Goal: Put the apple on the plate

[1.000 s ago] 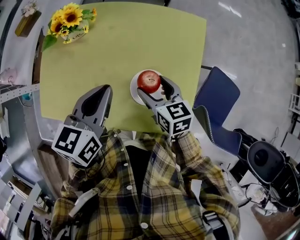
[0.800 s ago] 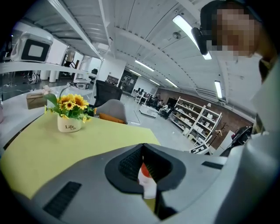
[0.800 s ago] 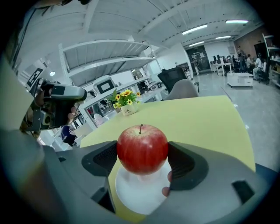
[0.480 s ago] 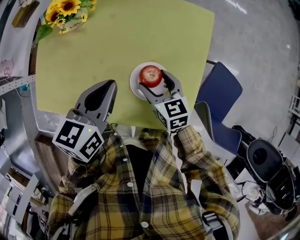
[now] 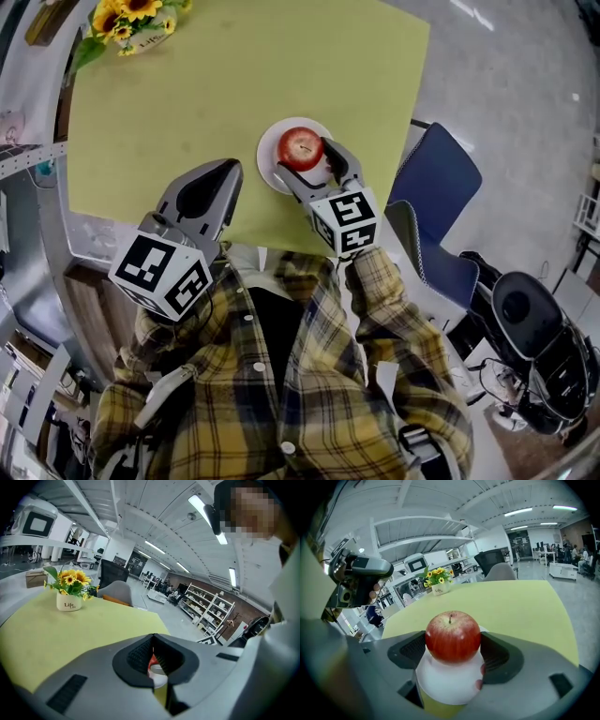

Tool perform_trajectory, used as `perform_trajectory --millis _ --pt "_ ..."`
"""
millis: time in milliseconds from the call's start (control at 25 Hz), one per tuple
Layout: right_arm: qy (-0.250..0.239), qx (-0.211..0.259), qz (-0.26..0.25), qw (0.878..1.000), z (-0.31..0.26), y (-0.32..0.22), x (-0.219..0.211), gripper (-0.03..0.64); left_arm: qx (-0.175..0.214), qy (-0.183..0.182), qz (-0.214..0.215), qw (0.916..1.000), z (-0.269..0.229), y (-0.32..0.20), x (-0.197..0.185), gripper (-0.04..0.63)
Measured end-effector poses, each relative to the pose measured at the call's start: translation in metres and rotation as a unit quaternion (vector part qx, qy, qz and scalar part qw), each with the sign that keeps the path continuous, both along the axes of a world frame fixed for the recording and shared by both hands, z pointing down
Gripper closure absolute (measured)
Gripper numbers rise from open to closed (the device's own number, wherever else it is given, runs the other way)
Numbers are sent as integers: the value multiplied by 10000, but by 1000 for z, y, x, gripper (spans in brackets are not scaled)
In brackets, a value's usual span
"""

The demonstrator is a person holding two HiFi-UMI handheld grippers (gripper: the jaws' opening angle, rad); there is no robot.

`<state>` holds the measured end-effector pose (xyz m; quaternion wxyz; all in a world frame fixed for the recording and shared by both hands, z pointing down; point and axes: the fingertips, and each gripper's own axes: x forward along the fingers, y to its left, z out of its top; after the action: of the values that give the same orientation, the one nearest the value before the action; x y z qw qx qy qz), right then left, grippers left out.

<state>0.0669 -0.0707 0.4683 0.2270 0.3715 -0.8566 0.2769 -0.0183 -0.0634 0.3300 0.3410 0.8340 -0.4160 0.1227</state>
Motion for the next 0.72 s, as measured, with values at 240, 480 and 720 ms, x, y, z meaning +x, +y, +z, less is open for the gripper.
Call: perform_trajectory --millis 240,480,720 --pt "368 -54 -283 9989 6 14 -4 258 13 -57 20 10000 -3 7 0 586" --pt "481 -34 -215 9986 7 19 -3 256 58 -90 61 9999 -5 8 1 586" --pt "433 52 -186 9989 2 18 1 253 86 -97 127 9998 -5 8 3 586"
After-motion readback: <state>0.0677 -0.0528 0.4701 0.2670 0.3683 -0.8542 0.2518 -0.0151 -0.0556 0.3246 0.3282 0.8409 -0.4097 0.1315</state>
